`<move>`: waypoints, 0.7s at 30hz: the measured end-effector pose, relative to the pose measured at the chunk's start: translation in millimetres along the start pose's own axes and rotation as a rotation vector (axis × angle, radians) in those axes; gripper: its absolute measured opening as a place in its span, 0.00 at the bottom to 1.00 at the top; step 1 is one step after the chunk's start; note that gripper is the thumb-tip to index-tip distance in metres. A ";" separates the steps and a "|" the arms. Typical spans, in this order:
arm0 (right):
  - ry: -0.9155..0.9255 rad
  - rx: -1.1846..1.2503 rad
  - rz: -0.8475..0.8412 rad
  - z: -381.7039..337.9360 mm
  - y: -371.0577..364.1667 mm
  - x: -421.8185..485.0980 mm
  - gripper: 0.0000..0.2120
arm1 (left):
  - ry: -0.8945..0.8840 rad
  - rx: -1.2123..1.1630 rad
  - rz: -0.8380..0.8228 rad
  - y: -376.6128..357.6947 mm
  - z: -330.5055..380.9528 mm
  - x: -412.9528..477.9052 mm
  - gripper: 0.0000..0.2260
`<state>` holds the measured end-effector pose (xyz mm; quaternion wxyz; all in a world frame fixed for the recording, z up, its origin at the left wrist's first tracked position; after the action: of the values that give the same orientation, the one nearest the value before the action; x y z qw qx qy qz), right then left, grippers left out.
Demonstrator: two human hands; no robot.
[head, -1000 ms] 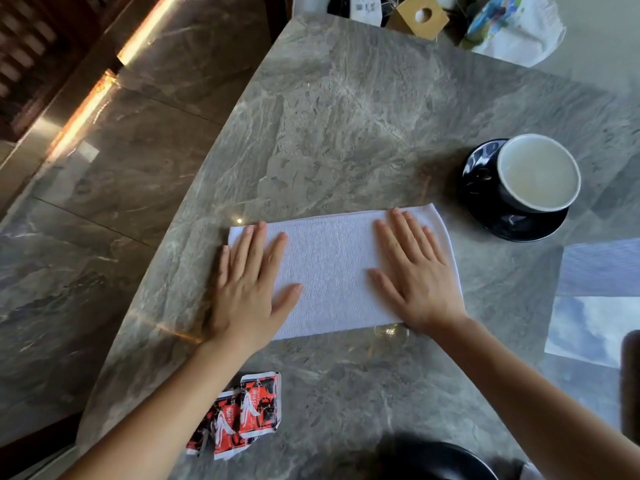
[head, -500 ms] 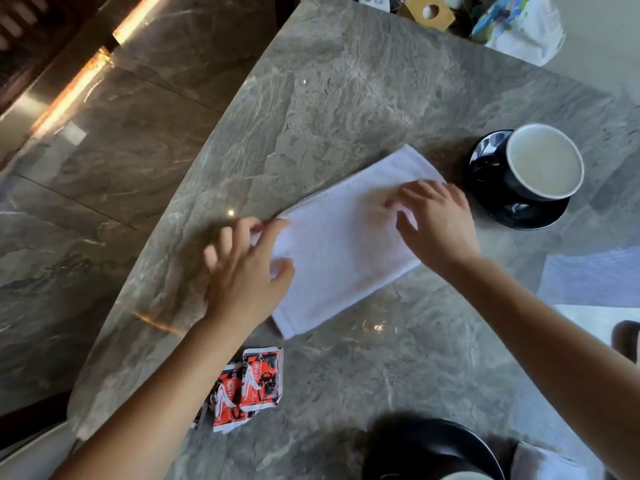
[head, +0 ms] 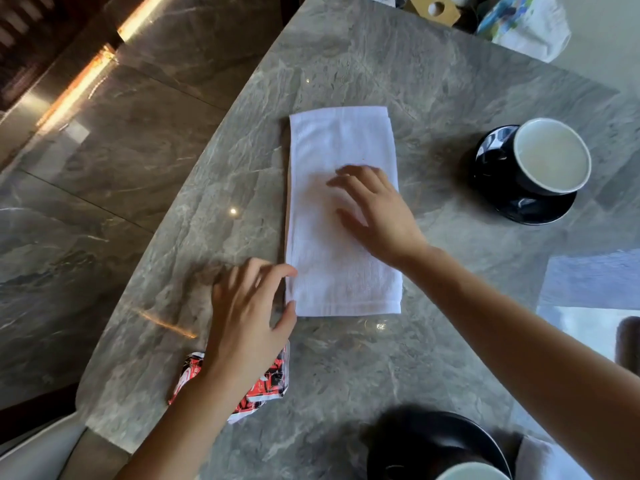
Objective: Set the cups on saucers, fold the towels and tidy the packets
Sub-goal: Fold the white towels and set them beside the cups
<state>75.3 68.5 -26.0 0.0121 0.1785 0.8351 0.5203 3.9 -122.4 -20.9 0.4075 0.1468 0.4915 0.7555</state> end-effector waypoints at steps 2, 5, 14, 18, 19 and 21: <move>0.078 -0.005 0.058 -17.7 12.6 -18.7 0.07 | -0.129 -0.020 -0.015 0.9 8.3 -3.5 0.09; 0.198 -0.016 -0.142 -39.1 12.1 -56.0 0.06 | -0.242 0.030 -0.091 -7.9 15.8 -10.0 0.08; 0.032 -0.017 -0.425 -17.1 14.0 -112.2 0.14 | -0.190 0.125 -0.134 -13.7 2.8 -2.6 0.16; 0.021 0.033 -0.362 -15.0 14.1 -109.6 0.09 | -0.162 0.149 -0.134 -14.6 6.1 4.2 0.15; 0.035 0.035 -0.347 -15.8 15.0 -109.1 0.07 | -0.157 0.153 -0.133 -14.7 6.5 5.1 0.16; 0.072 0.005 -0.301 -18.1 18.2 -108.9 0.04 | -0.159 0.157 -0.116 -14.2 6.3 6.1 0.16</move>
<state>178.7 26.3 -19.8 0.0596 0.0323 0.8535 0.5167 10.8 -111.2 -31.2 0.4755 0.2093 0.5230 0.6757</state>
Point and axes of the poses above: each hand's wrist, its own x-axis towards the middle knuckle, its own y-axis out of the back of the hand, z = x × y, the point moved 6 cm from there along x, towards the middle knuckle, and after that the axes turned 13 degrees about y, right-handed, at the moved point
